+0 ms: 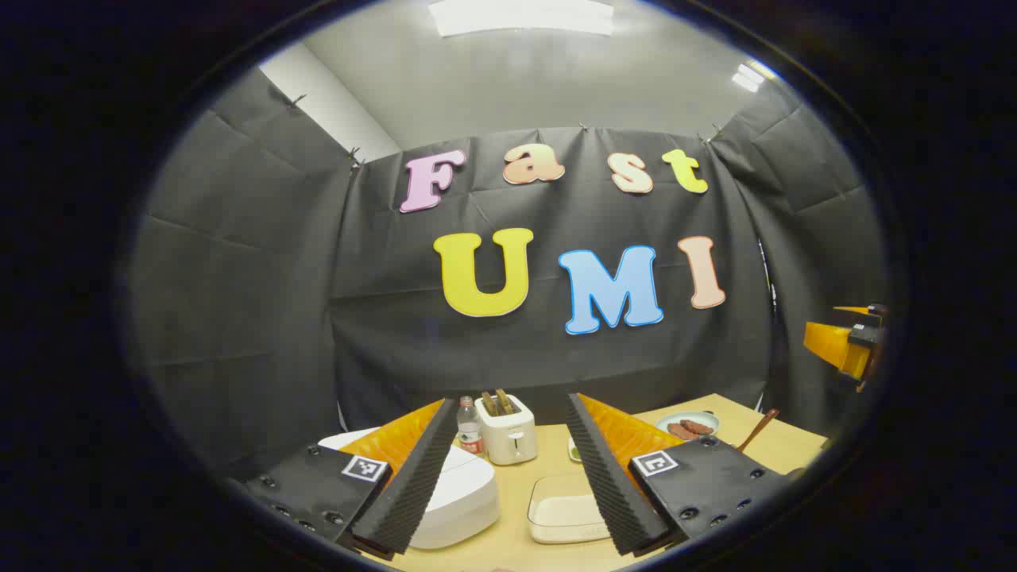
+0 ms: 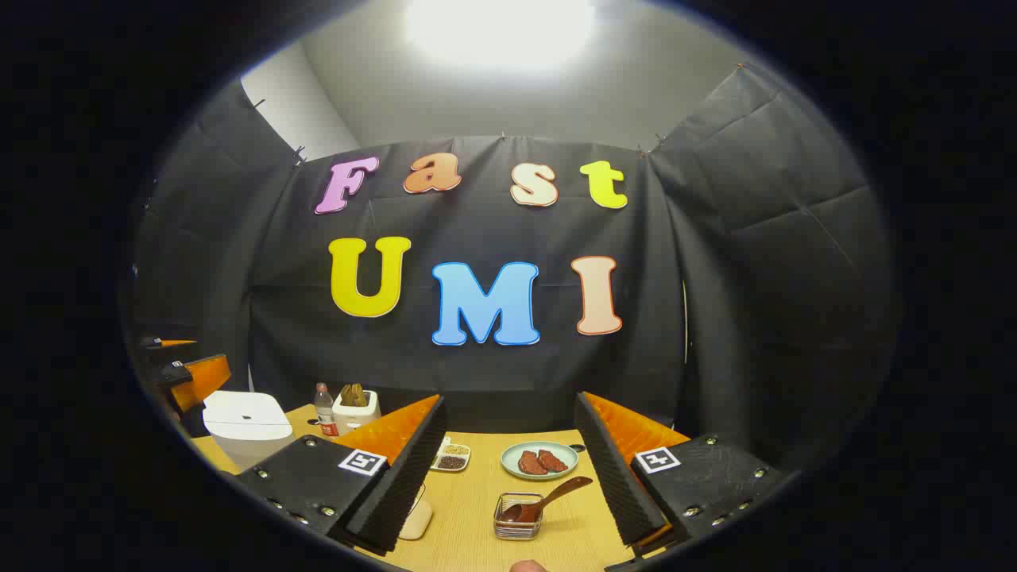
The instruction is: Close the left gripper, press the button to open the rice cooker; take a wooden spoon from the chopstick holder with the right hand, scoop a spoonful of rice and pour it into the rice cooker, then put the wooden spoon back into the chopstick holder.
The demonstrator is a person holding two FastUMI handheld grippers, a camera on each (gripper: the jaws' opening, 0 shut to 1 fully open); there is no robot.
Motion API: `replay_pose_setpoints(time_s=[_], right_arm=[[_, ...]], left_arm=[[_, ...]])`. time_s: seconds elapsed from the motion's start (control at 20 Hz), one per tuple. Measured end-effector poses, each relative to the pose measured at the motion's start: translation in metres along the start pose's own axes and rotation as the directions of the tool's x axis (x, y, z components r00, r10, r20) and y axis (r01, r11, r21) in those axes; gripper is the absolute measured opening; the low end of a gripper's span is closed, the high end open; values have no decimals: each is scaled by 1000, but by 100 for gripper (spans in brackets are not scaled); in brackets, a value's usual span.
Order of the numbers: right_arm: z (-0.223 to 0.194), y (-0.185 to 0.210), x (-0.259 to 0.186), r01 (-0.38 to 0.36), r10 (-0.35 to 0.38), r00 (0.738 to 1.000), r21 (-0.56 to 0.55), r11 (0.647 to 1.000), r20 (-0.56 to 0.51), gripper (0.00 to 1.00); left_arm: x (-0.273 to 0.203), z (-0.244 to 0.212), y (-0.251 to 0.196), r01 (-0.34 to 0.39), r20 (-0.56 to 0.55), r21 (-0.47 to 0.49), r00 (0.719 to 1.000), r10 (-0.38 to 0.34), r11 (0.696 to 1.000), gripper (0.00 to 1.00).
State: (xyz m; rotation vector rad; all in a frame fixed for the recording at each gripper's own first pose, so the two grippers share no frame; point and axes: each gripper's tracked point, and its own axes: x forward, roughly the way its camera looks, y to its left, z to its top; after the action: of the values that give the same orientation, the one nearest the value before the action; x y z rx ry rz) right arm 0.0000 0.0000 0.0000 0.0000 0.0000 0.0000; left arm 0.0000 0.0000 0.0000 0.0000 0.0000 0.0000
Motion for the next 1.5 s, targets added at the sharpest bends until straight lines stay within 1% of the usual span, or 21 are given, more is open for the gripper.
replay_pose_setpoints(time_s=[0.35,0.6,0.85,1.1,1.2,1.25,1.3,1.35,1.4,1.45,1.5], right_arm=[[3,-9,-5,2,-1,1000,-9,1000,8,98],[2,-9,-6,-10,10,1000,-10,1000,4,98],[6,-9,-8,-12,13,1000,-18,1000,25,98],[4,-3,-8,-26,26,1000,-18,1000,14,98],[7,-3,-8,-22,22,1000,-24,999,22,98],[8,-3,-8,-19,20,999,-28,999,28,98],[8,1,-7,-23,24,999,-29,999,28,98],[7,4,-8,-26,27,999,-29,999,27,98],[6,5,-7,-28,28,999,-30,999,25,98],[5,7,-6,-28,29,999,-28,999,23,98],[6,8,-6,-29,29,999,-25,999,23,98]], left_arm=[[-8,3,-1,-2,-7,-4,1000,2,1000,96],[-12,9,-1,-3,3,-4,1000,3,1000,96],[-16,11,0,-13,-1,-15,1000,13,1000,96],[-15,14,3,-15,6,-11,1000,15,1000,96],[-15,14,6,-17,8,-17,1000,17,1000,94],[-15,16,9,-23,8,-19,1000,23,1000,83],[-13,16,8,-14,8,-19,1000,14,1000,73],[-11,16,10,-18,6,-11,1000,18,1000,68],[-10,14,13,-15,1,2,1000,15,1000,58],[-9,14,14,-13,-1,12,1000,13,1000,56],[-7,16,22,-32,2,23,1000,31,999,47]])
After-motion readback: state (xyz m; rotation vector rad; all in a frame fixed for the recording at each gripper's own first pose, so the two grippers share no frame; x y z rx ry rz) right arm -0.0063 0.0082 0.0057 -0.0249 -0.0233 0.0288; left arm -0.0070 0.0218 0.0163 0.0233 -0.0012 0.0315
